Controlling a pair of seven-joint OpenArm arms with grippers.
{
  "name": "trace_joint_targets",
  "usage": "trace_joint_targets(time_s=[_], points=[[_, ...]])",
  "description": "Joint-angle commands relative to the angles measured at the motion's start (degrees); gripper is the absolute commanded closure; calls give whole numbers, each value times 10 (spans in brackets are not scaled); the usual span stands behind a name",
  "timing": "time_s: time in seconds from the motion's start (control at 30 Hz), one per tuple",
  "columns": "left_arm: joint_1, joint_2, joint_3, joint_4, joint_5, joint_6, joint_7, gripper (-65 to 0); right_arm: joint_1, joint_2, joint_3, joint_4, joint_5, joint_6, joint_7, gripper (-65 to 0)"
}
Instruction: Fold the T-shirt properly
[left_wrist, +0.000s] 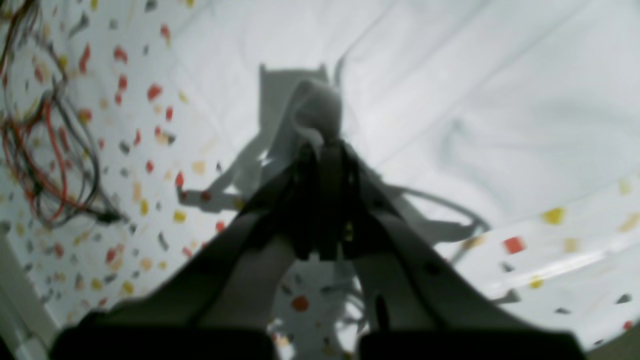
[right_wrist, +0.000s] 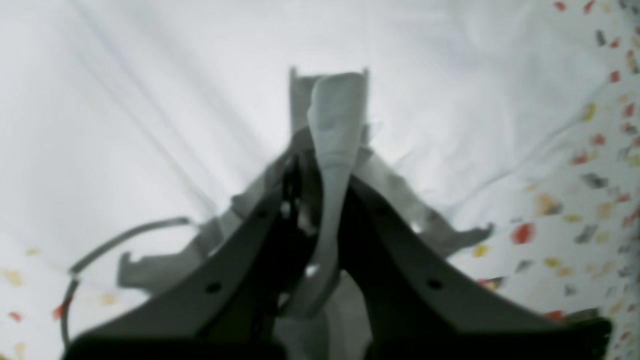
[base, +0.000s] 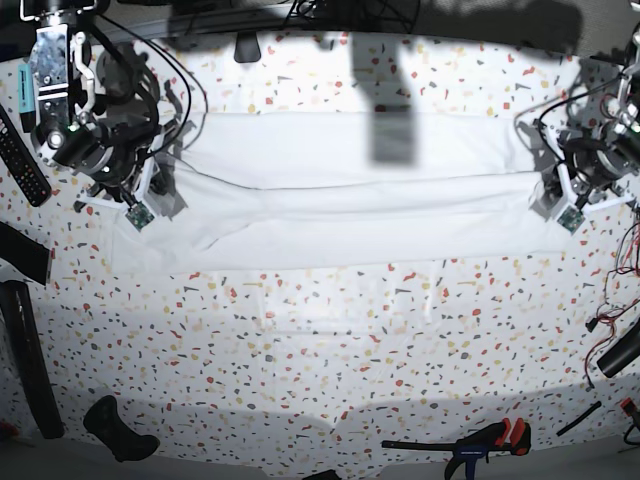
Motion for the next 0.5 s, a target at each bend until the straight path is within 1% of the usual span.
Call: trace_joint_targets(time_s=[0.0, 0.07, 0.2, 0.37, 0.47], points=[[-3, -11, -5, 8, 12, 13, -8, 0, 5, 11, 5, 10, -10, 3, 13, 0], [-3, -12, -5, 8, 19, 23, -9, 0, 5, 11, 5, 10, -11, 3, 13, 0], [-2, -12, -5, 8, 35, 25, -9, 0, 5, 11, 5, 10, -12, 0, 14, 0], [-2, -12, -5, 8, 42, 25, -8, 0, 5, 11, 18, 10, -39, -43, 27, 0], [-2, -12, -5, 8, 42, 25, -9, 0, 5, 11, 38, 10, -39, -48, 35, 0]])
